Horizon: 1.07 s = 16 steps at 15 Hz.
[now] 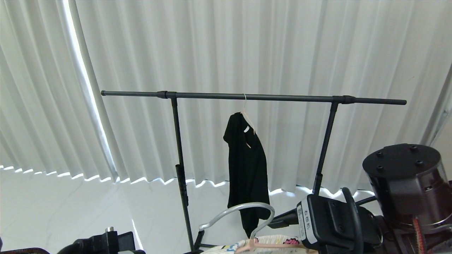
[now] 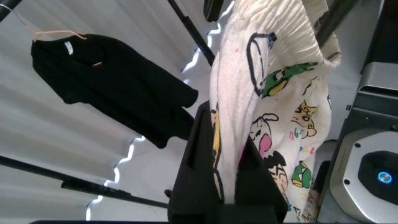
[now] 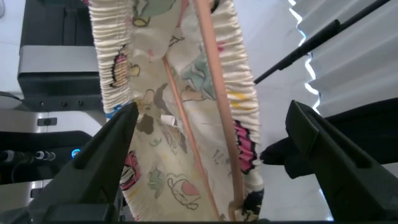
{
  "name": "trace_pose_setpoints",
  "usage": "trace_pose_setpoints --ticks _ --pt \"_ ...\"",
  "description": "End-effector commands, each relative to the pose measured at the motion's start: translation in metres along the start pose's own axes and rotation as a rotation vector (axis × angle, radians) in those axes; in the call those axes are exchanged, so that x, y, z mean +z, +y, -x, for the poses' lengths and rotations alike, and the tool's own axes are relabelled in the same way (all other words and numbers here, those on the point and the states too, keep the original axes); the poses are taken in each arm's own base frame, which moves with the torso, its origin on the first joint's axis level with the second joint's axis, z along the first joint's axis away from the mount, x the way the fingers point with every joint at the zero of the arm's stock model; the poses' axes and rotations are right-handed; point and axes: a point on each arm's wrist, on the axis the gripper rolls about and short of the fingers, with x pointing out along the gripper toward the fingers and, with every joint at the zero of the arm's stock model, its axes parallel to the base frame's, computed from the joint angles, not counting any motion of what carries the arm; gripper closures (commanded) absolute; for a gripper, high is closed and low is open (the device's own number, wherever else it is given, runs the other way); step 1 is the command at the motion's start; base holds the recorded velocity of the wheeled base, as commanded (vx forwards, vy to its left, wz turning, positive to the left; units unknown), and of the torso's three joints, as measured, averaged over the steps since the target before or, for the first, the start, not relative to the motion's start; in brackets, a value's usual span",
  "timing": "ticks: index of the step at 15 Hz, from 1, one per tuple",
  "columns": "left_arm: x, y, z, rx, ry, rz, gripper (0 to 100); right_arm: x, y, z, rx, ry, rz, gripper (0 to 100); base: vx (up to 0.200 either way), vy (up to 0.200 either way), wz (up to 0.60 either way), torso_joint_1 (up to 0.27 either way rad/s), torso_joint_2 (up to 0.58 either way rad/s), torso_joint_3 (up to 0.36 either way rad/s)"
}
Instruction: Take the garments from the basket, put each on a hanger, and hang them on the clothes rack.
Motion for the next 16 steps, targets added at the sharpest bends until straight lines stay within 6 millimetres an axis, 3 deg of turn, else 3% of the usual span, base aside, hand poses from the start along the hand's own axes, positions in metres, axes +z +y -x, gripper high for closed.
trace_pose_setpoints --ticks 1,8,9,12,16 --pt "0.002 0.001 0.000 0.003 -0.006 0.001 100 -0.001 0.000 0.000 -0.011 0.010 -0.001 100 0.000 0.000 0.00 0.000 0.00 0.000" --pt "0.006 0.003 0.002 0.019 -0.026 -0.004 100 -0.003 -0.008 0.001 -0.081 0.021 -0.003 100 0.000 0.000 0.00 0.000 0.00 0.000" --pt "0.006 0.003 0.002 0.018 -0.024 -0.011 0 -0.002 -0.008 0.002 -0.084 0.010 0.012 100 0.000 0.000 0.00 0.000 0.00 0.000" --pt "0.006 0.005 0.005 0.033 -0.028 -0.005 0 0.001 -0.014 0.006 -0.120 -0.026 0.059 100 0.000 0.000 0.00 0.000 0.00 0.000" --pt "-0.014 0.011 0.024 0.118 -0.019 0.026 0 -0.009 -0.027 0.025 -0.212 -0.026 0.087 100 0.000 0.000 0.00 0.000 0.00 0.000"
